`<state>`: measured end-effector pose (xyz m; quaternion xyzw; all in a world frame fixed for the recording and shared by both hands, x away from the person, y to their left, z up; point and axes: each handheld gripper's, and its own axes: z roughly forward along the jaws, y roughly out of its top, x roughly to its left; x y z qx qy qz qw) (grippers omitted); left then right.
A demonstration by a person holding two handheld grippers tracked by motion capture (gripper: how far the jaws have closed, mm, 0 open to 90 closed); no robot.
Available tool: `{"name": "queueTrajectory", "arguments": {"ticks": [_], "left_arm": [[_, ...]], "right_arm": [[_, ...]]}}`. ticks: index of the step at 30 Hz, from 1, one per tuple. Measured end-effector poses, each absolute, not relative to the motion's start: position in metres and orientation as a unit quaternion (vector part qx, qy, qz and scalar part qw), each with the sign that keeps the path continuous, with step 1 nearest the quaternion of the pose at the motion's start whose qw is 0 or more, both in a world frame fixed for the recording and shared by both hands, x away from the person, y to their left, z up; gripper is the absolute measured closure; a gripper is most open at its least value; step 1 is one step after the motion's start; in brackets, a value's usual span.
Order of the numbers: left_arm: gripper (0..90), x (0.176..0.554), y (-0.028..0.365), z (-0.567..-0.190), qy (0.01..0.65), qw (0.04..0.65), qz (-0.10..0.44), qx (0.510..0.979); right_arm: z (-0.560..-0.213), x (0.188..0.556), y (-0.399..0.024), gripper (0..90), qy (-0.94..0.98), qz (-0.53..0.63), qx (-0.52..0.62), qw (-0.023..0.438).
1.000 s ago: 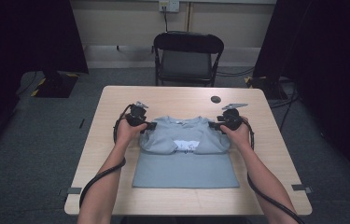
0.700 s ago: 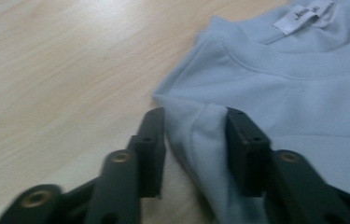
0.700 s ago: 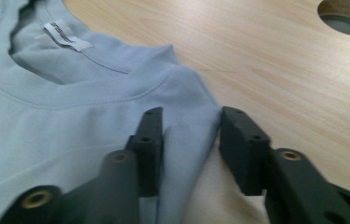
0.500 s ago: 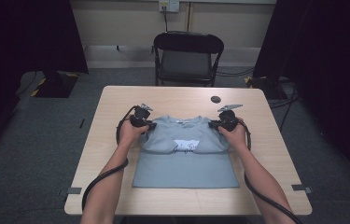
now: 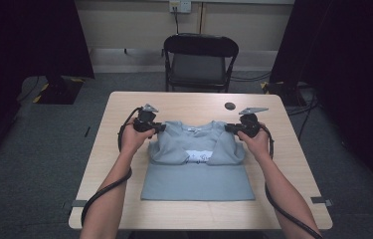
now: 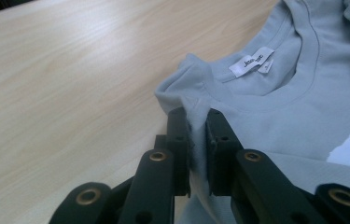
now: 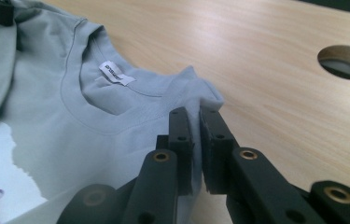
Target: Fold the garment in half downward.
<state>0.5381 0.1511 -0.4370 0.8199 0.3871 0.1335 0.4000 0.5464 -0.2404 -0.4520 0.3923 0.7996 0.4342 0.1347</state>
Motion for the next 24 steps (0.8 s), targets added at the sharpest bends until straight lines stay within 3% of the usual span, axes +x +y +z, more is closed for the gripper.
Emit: {"name": "queueTrajectory", "arguments": {"ticks": [12, 24], "left_arm": [[82.0, 0.515, 0.157, -0.412, 0.374, 0.418, 0.144, 0.815], [82.0, 0.492, 0.16, -0.405, 0.361, 0.425, 0.149, 0.817]], "right_arm": [[-0.424, 0.521, -0.246, 84.4, 0.788, 0.465, 0.377, 0.143], [-0.418, 0.496, -0.253, 84.3, 0.781, 0.489, 0.367, 0.129]]}}
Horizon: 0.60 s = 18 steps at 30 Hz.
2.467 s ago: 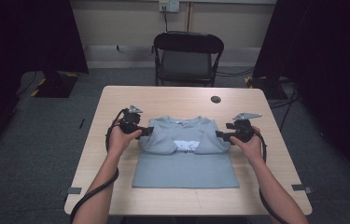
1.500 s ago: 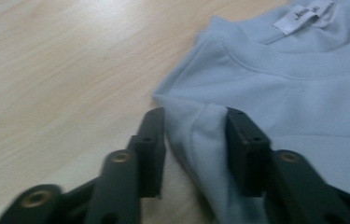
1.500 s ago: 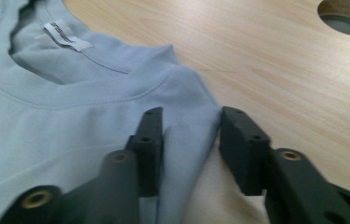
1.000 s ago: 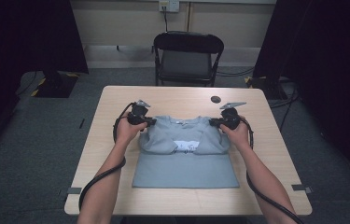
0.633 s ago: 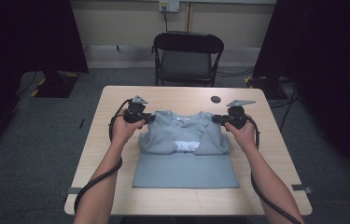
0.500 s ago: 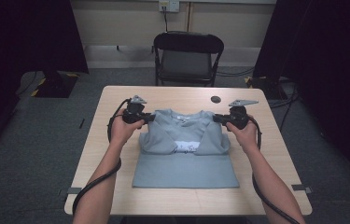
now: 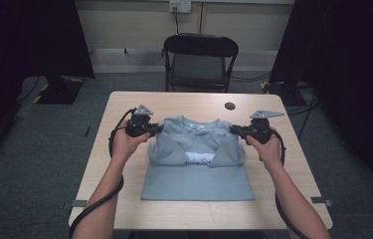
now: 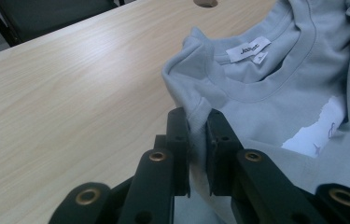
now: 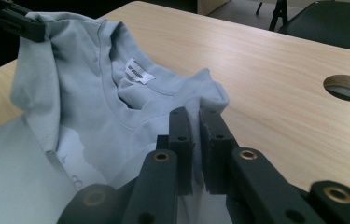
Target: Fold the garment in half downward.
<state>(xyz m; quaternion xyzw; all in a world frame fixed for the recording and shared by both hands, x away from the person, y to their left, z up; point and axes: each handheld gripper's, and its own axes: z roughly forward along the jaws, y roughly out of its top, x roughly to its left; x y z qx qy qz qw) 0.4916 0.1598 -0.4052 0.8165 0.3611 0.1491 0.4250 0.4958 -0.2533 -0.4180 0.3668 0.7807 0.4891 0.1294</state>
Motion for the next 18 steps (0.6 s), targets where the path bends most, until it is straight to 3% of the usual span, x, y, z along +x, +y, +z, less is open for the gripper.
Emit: {"name": "queueTrajectory", "arguments": {"ticks": [18], "left_arm": [[82.1, 0.464, 0.166, -0.412, 0.349, 0.433, 0.13, 0.821]], "right_arm": [[-0.423, 0.461, -0.264, 84.0, 0.784, 0.502, 0.345, 0.124]]}}
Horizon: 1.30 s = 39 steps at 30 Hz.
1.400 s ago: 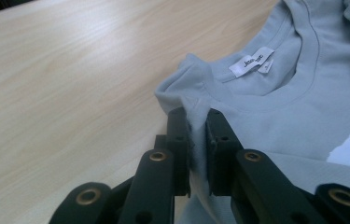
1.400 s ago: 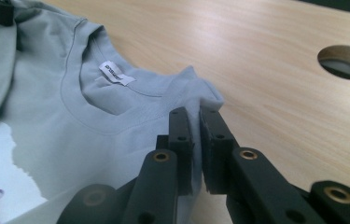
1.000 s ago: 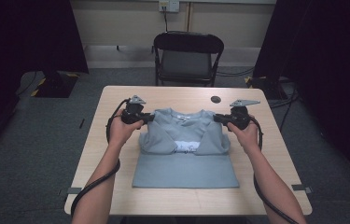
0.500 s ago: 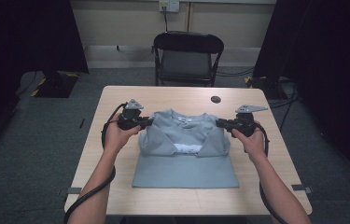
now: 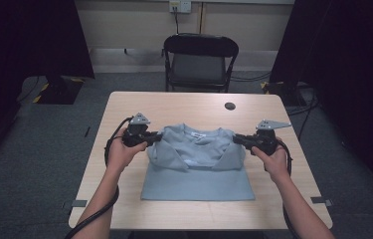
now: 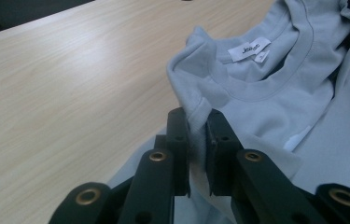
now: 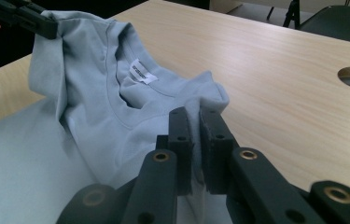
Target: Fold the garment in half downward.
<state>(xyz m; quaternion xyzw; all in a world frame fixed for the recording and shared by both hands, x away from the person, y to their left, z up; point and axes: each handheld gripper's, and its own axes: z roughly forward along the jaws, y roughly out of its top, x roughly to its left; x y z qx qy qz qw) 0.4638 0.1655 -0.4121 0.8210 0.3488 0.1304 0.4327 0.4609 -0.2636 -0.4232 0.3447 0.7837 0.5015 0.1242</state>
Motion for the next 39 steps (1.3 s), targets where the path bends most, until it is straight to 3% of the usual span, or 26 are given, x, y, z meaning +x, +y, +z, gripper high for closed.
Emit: {"name": "queueTrajectory", "arguments": {"ticks": [39], "left_arm": [[81.4, 0.403, 0.18, -0.443, 0.313, 0.43, 0.094, 0.842]], "right_arm": [[-0.456, 0.399, -0.277, 82.9, 0.794, 0.514, 0.312, 0.092]]}}
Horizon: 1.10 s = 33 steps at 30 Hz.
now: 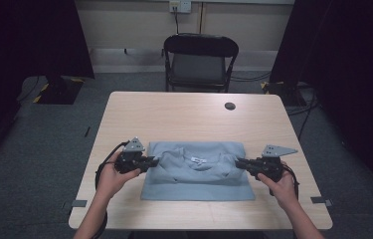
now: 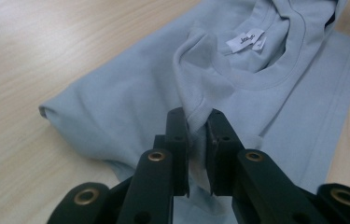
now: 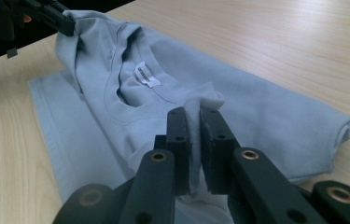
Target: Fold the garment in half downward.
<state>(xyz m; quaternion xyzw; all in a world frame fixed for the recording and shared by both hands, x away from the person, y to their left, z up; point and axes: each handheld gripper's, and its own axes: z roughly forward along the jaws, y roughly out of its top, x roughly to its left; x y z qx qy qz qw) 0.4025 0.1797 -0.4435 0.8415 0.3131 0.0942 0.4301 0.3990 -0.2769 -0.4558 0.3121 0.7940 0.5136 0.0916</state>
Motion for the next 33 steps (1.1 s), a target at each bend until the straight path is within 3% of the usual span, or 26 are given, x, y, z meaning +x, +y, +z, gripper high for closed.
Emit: {"name": "queueTrajectory", "arguments": {"ticks": [33], "left_arm": [[79.6, 0.371, 0.187, -0.474, 0.313, 0.408, 0.081, 0.854]], "right_arm": [[-0.48, 0.37, -0.286, 81.8, 0.807, 0.502, 0.303, 0.07]]}}
